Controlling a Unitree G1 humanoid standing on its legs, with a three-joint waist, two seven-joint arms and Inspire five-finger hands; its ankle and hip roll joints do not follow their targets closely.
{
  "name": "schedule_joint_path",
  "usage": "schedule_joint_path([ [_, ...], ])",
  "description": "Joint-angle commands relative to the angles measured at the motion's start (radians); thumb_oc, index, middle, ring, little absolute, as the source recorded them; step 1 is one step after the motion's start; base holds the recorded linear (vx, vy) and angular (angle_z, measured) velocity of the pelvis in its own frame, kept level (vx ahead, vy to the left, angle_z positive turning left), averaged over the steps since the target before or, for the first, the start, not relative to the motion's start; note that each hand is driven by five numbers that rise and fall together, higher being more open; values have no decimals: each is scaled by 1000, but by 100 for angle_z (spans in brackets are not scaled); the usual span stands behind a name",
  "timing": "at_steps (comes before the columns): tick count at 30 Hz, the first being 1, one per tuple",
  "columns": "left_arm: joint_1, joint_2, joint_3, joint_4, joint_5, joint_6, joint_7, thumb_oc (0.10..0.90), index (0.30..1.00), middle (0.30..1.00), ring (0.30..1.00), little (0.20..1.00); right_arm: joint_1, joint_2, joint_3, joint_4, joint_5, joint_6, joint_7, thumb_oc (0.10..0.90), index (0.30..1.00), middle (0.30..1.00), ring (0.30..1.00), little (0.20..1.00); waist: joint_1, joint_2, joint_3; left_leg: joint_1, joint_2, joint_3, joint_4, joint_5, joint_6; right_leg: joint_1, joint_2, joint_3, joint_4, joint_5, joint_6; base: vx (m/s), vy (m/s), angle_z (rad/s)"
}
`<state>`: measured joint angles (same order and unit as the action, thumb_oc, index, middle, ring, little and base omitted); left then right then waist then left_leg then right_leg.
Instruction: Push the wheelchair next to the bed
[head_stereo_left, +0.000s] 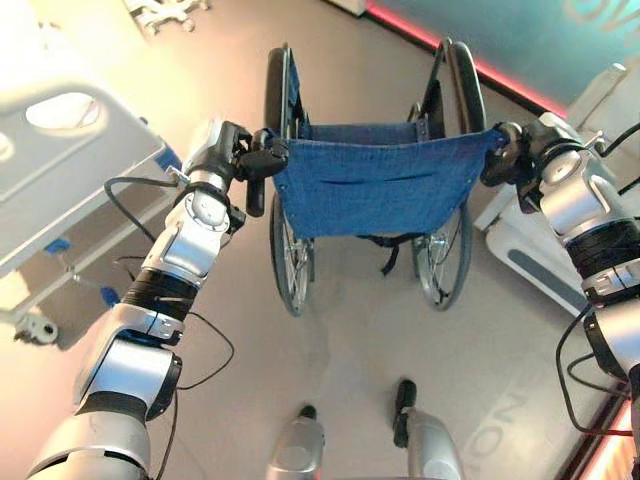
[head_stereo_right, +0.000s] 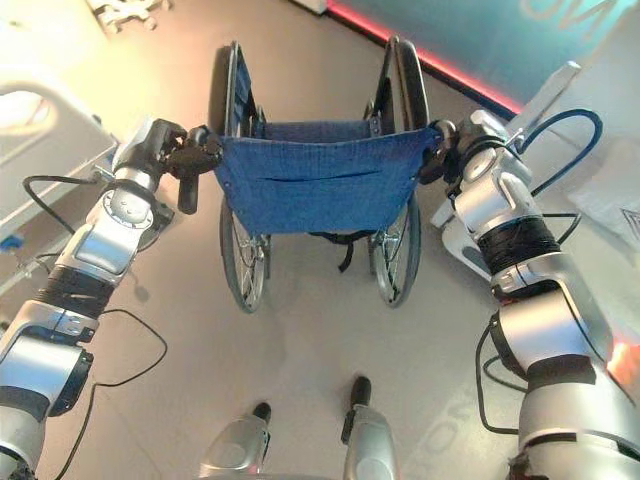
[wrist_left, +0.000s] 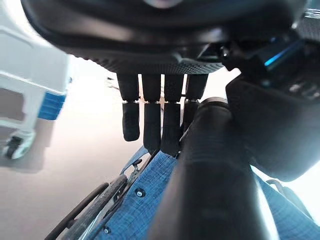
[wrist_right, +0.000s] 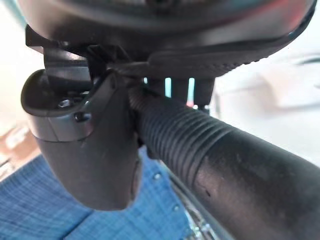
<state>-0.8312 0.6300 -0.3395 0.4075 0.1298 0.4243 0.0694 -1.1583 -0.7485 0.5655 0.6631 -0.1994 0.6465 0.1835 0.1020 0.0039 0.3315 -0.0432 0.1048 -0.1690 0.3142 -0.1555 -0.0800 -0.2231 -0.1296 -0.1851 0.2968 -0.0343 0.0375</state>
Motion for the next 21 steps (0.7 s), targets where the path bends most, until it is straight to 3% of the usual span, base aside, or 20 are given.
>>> schedule_joint_path([
  [1, 197, 13, -145, 76, 28, 14, -136, 400, 300, 300, 300, 300, 15, -114, 168, -208, -286, -281, 77, 400, 300, 300, 300, 300, -56, -71, 41, 55, 161, 119, -78, 280, 12, 31, -2, -18, -45, 49, 38, 260, -393, 58],
  [3, 187, 3, -155, 78, 30, 15, -132, 400, 300, 300, 300, 300, 24, -125, 164, -212, -291, -283, 76, 400, 300, 300, 300, 300, -69, -77, 41, 44, 181, 151, -64, 310, 9, 44, 4, -40, -55, 43, 25, 200, -375, 75],
  [6, 193, -18, -156, 80, 44, 13, -129, 400, 300, 300, 300, 300, 52, -140, 154, -228, -300, -291, 73, 400, 300, 300, 300, 300, -73, -91, 39, 39, 178, 193, -32, 295, 15, 96, 17, -79, -83, 30, 14, 299, -414, 86],
  [8, 217, -44, -148, 73, 66, 21, -129, 400, 300, 300, 300, 300, 72, -123, 153, -229, -317, -304, 63, 400, 300, 300, 300, 300, -48, -92, 42, 35, 116, 178, -48, 257, 28, 159, 46, -79, -107, 15, 14, 405, -313, 5],
  [11, 241, -58, -133, 49, 65, 41, -117, 400, 300, 300, 300, 300, 67, -88, 159, -229, -364, -321, 53, 400, 300, 300, 300, 300, -8, -81, 52, -27, -34, 148, -102, 223, 51, 218, 94, -44, -146, 3, 11, 356, -177, -35],
  [14, 241, -54, -131, 43, 36, 34, -96, 400, 300, 300, 300, 300, 79, -62, 153, -217, -398, -334, 27, 400, 300, 300, 300, 300, 47, -51, 84, -162, -141, 242, -154, 278, 37, 304, 156, -38, -184, -22, 8, 368, -159, -15],
  [16, 254, -33, -115, 27, 43, 34, -102, 400, 300, 300, 300, 300, 71, -56, 155, -202, -389, -354, 26, 400, 300, 300, 300, 300, 90, -44, 94, -210, -196, 285, -207, 321, 43, 355, 207, -8, -205, -32, 2, 522, -188, -36],
  [18, 256, -10, -105, 18, 51, 35, -117, 400, 300, 300, 300, 300, 49, -47, 168, -172, -367, -376, 20, 400, 300, 300, 300, 300, 119, -41, 95, -226, -224, 319, -229, 338, 56, 379, 246, 15, -203, -50, -8, 458, -155, -64],
  [21, 244, 34, -102, 1, 57, 42, -136, 400, 300, 300, 300, 300, 16, -22, 185, -132, -342, -394, 5, 400, 300, 300, 300, 300, 158, -46, 88, -242, -241, 331, -209, 311, 96, 374, 284, 18, -126, -96, -28, 398, -101, -78],
])
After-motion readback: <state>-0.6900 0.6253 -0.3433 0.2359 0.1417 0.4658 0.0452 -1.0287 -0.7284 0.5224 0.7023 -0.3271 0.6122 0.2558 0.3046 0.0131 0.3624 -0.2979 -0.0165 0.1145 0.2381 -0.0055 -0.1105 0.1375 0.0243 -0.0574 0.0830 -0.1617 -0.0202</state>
